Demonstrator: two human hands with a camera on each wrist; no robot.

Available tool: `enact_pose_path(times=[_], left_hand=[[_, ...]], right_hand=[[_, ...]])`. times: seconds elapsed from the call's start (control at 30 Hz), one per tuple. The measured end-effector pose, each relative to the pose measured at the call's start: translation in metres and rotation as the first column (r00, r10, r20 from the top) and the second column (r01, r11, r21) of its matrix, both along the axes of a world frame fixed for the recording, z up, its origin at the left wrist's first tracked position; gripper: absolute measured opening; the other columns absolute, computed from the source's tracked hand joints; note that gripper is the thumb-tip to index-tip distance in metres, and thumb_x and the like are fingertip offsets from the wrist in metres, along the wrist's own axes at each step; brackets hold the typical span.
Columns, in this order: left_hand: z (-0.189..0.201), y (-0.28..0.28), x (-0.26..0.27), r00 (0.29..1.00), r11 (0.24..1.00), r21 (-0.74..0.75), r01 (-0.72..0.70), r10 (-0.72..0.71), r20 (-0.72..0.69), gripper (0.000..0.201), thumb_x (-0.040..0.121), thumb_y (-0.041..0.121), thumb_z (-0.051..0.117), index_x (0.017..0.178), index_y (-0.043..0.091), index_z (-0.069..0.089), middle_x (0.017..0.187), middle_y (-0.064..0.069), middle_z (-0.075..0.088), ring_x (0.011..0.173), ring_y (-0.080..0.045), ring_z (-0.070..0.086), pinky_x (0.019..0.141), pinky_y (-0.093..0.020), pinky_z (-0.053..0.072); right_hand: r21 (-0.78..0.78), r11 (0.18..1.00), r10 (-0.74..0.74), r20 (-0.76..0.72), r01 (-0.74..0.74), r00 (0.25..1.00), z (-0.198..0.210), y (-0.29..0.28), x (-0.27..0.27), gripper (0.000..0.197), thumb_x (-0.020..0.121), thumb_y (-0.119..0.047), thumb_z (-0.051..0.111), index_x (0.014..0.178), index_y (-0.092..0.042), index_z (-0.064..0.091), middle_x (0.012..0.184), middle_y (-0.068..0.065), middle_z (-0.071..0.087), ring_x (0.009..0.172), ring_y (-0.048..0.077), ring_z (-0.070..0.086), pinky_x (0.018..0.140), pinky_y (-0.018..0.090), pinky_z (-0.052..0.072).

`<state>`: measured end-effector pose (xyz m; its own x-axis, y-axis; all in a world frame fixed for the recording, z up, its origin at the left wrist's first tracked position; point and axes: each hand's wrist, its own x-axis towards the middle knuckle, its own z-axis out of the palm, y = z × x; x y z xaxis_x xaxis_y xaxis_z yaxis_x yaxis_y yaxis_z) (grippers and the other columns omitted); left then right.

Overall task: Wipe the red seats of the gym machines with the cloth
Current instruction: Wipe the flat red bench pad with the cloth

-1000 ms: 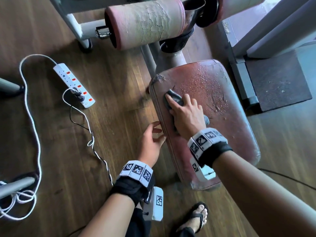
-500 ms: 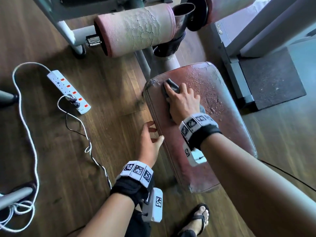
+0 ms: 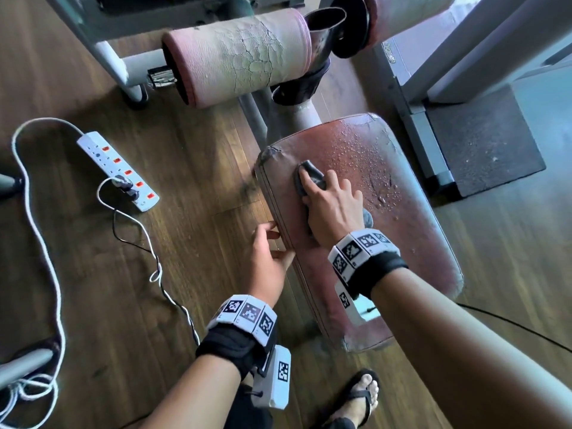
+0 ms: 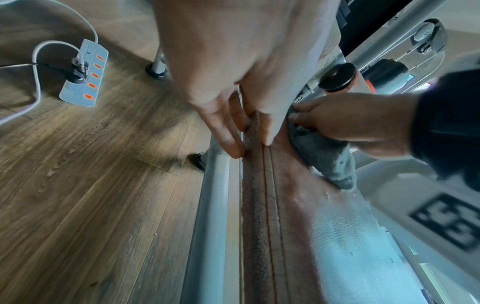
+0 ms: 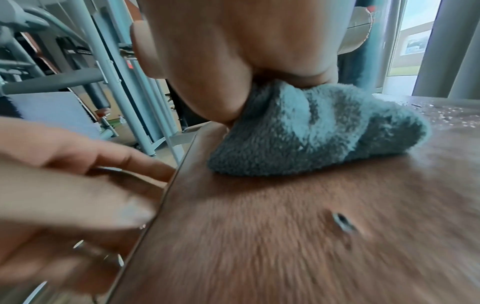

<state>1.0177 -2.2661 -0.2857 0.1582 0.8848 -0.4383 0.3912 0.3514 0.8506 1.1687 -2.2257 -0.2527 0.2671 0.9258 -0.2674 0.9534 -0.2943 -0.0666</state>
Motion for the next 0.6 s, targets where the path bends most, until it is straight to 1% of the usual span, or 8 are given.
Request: enact_pose_path(times=[0.07, 0.17, 0.2, 0.3, 0.33, 0.43, 0.5, 0.6], left_hand=[[0.000, -0.001, 0.000, 1.000, 1.000, 0.000, 0.004, -0.004, -0.024, 0.050, 0.079, 0.005, 0.076, 0.121, 0.020, 0.053, 0.104, -0.002, 0.067, 0.082, -0.010, 0.066, 0.074, -0.020, 0.053], [-0.003, -0.002, 0.001, 0.998, 1.000, -0.019, 0.012, -0.013, -0.054, 0.051, 0.082, 0.014, 0.072, 0.127, 0.024, 0.051, 0.106, 0.001, 0.064, 0.081, -0.009, 0.063, 0.068, -0.011, 0.045], [-0.006, -0.004, 0.002, 0.996, 0.999, -0.023, 0.028, -0.030, -0.084, 0.051, 0.081, 0.020, 0.071, 0.128, 0.026, 0.049, 0.109, 0.002, 0.063, 0.086, -0.011, 0.063, 0.069, -0.014, 0.045], [-0.010, -0.006, 0.001, 0.993, 0.996, -0.054, 0.064, -0.069, -0.097, 0.054, 0.074, 0.041, 0.062, 0.123, 0.038, 0.041, 0.112, 0.000, 0.063, 0.096, -0.024, 0.062, 0.080, -0.039, 0.052], [-0.010, -0.006, -0.001, 0.992, 0.995, -0.066, 0.073, -0.079, -0.097, 0.054, 0.074, 0.040, 0.063, 0.123, 0.038, 0.040, 0.113, 0.000, 0.063, 0.097, -0.025, 0.061, 0.083, -0.040, 0.051], [-0.009, -0.001, -0.006, 0.990, 0.993, -0.052, 0.108, -0.112, -0.080, 0.048, 0.085, 0.016, 0.067, 0.129, 0.021, 0.048, 0.112, -0.001, 0.062, 0.097, -0.020, 0.060, 0.077, -0.021, 0.044], [-0.007, 0.001, -0.008, 0.994, 0.995, -0.036, 0.095, -0.097, -0.050, 0.039, 0.087, 0.005, 0.066, 0.123, 0.013, 0.053, 0.110, -0.004, 0.062, 0.097, -0.021, 0.062, 0.073, -0.012, 0.044], [0.003, 0.004, 0.002, 0.995, 0.996, 0.068, 0.059, -0.053, -0.083, 0.048, 0.085, -0.001, 0.066, 0.130, 0.007, 0.050, 0.120, -0.004, 0.048, 0.109, -0.016, 0.050, 0.087, -0.009, 0.036]], right_hand=[[0.020, 0.999, -0.031, 0.000, 0.031, 1.000, -0.002, 0.019, 0.003, 0.050, 0.098, -0.034, 0.040, 0.146, -0.040, 0.026, 0.125, 0.010, 0.043, 0.106, 0.034, 0.046, 0.086, 0.048, 0.039], [0.025, 0.996, -0.088, -0.004, 0.088, 0.996, -0.006, 0.056, 0.006, 0.052, 0.097, -0.032, 0.041, 0.146, -0.042, 0.027, 0.129, 0.009, 0.041, 0.111, 0.036, 0.043, 0.090, 0.049, 0.037], [0.017, 0.995, -0.096, -0.005, 0.097, 0.995, -0.007, 0.067, 0.004, 0.052, 0.096, -0.031, 0.042, 0.144, -0.043, 0.029, 0.130, 0.009, 0.040, 0.113, 0.036, 0.042, 0.092, 0.049, 0.036], [0.021, 1.000, -0.004, 0.019, 0.003, 1.000, -0.006, 0.085, -0.006, 0.045, 0.094, -0.033, 0.043, 0.137, -0.047, 0.038, 0.131, 0.005, 0.040, 0.114, 0.035, 0.041, 0.092, 0.048, 0.035], [0.023, 0.999, 0.044, 0.025, -0.044, 0.999, -0.006, 0.084, -0.009, 0.044, 0.095, -0.034, 0.042, 0.136, -0.048, 0.039, 0.131, 0.005, 0.040, 0.114, 0.035, 0.041, 0.091, 0.048, 0.035], [0.039, 0.988, 0.146, 0.025, -0.147, 0.989, -0.005, 0.064, -0.008, 0.047, 0.097, -0.037, 0.039, 0.142, -0.047, 0.032, 0.133, 0.004, 0.039, 0.113, 0.034, 0.041, 0.090, 0.047, 0.036], [0.064, 0.986, 0.153, 0.031, -0.155, 0.988, -0.007, 0.039, -0.004, 0.050, 0.097, -0.037, 0.040, 0.145, -0.046, 0.028, 0.132, 0.004, 0.041, 0.110, 0.033, 0.043, 0.088, 0.046, 0.038], [0.080, 0.996, 0.048, 0.017, -0.049, 0.999, -0.008, 0.001, 0.009, 0.051, 0.097, -0.036, 0.041, 0.146, -0.042, 0.028, 0.128, 0.005, 0.044, 0.105, 0.032, 0.047, 0.085, 0.045, 0.040]])
